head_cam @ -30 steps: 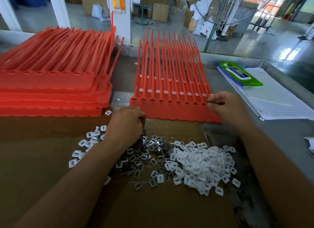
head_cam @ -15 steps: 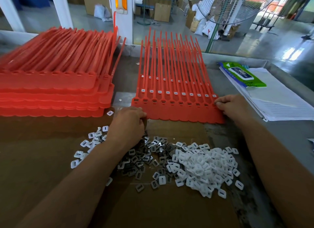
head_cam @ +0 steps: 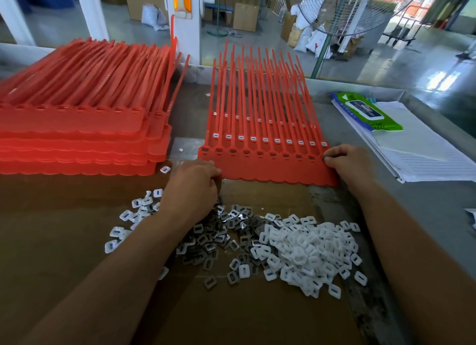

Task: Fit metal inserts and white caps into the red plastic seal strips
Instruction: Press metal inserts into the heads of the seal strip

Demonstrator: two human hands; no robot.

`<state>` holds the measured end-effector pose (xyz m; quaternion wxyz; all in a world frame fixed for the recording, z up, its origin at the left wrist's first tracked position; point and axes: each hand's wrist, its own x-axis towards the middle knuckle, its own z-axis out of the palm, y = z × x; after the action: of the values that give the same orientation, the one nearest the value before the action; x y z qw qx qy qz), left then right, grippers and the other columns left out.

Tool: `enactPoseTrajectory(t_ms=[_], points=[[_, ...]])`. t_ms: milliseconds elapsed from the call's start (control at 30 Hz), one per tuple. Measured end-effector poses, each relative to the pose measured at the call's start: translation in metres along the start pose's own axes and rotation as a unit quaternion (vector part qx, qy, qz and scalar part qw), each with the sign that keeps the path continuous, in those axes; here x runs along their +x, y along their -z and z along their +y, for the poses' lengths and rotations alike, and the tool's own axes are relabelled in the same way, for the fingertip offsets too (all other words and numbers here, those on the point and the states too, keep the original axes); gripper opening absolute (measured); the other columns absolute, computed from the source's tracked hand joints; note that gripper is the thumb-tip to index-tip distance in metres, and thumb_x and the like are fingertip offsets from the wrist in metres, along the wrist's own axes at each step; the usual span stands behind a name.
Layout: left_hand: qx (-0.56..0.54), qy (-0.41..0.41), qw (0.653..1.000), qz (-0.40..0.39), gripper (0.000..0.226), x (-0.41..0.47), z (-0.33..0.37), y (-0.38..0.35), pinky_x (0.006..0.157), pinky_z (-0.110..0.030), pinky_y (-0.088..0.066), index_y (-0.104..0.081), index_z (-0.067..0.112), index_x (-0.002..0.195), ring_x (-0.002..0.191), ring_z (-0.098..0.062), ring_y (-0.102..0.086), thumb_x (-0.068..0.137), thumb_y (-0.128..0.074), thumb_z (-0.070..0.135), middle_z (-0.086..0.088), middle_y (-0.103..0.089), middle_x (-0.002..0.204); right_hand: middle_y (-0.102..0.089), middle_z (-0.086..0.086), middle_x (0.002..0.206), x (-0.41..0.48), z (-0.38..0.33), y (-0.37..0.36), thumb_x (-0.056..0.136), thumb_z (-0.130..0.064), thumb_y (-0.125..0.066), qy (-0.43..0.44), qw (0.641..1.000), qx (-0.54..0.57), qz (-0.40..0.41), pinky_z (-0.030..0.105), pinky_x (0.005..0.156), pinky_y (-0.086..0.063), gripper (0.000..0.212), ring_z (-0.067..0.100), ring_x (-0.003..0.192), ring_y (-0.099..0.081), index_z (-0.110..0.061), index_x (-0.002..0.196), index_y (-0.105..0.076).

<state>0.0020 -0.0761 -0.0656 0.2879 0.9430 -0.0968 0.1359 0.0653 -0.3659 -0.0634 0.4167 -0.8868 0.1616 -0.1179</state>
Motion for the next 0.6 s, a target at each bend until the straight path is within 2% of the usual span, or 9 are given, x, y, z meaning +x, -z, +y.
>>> enactPoseTrajectory(t_ms=[100, 233, 367, 533, 600], points=[[0.002, 0.001, 1.0, 0.001, 0.033, -0.0005, 0.0002, 0.0, 0.099, -0.021, -0.028, -0.065, 0.005, 0.108, 0.115, -0.018, -0.051, 0.081, -0.047, -0.003, -0.01, -0.06, 0.121, -0.059, -0.005, 0.08, 0.0003, -0.0013, -0.0005, 0.077, -0.01, -0.065, -0.023, 0.999, 0.029, -0.002, 0.032, 0.072, -0.047, 0.02, 0.015, 0.081, -0.057, -0.027, 0.07, -0.058], [0.002, 0.001, 1.0, 0.0, 0.033, -0.0006, 0.0004, 0.0004, 0.1, -0.022, -0.028, -0.064, 0.005, 0.108, 0.115, -0.019, -0.051, 0.081, -0.046, -0.003, -0.01, -0.059, 0.121, -0.06, -0.006, 0.076, 0.0008, -0.005, -0.002, 0.074, -0.011, -0.064, -0.03, 0.999, 0.031, 0.015, 0.027, 0.06, -0.042, 0.018, 0.01, 0.074, -0.055, -0.026, 0.067, -0.059], [0.003, 0.0, 1.0, -0.001, 0.033, -0.0003, 0.0003, 0.0005, 0.099, -0.022, -0.029, -0.064, 0.004, 0.108, 0.115, -0.019, -0.051, 0.081, -0.046, -0.003, -0.011, -0.06, 0.121, -0.058, -0.006, 0.079, 0.0013, -0.0044, -0.0025, 0.077, -0.011, -0.064, -0.033, 0.999, 0.029, 0.008, 0.029, 0.068, -0.044, 0.019, 0.012, 0.079, -0.055, -0.026, 0.069, -0.058], [0.002, 0.0, 1.0, -0.004, 0.033, 0.0004, -0.0002, -0.0001, 0.101, -0.024, -0.029, -0.064, 0.004, 0.108, 0.115, -0.018, -0.051, 0.081, -0.046, -0.003, -0.011, -0.06, 0.12, -0.058, -0.002, 0.085, -0.0026, -0.0027, 0.0009, 0.082, -0.012, -0.065, -0.005, 1.0, 0.02, 0.007, 0.022, 0.059, -0.039, 0.013, 0.012, 0.081, -0.053, -0.022, 0.077, -0.059], [0.004, -0.001, 1.0, -0.004, 0.033, 0.0009, -0.0007, -0.0008, 0.101, -0.027, -0.031, -0.065, 0.003, 0.107, 0.115, -0.018, -0.052, 0.08, -0.046, -0.003, -0.011, -0.061, 0.119, -0.059, 0.001, 0.088, -0.0053, -0.0017, 0.0023, 0.082, -0.01, -0.065, 0.008, 1.0, 0.024, 0.005, 0.023, 0.064, -0.042, 0.01, 0.014, 0.082, -0.054, -0.019, 0.083, -0.061]])
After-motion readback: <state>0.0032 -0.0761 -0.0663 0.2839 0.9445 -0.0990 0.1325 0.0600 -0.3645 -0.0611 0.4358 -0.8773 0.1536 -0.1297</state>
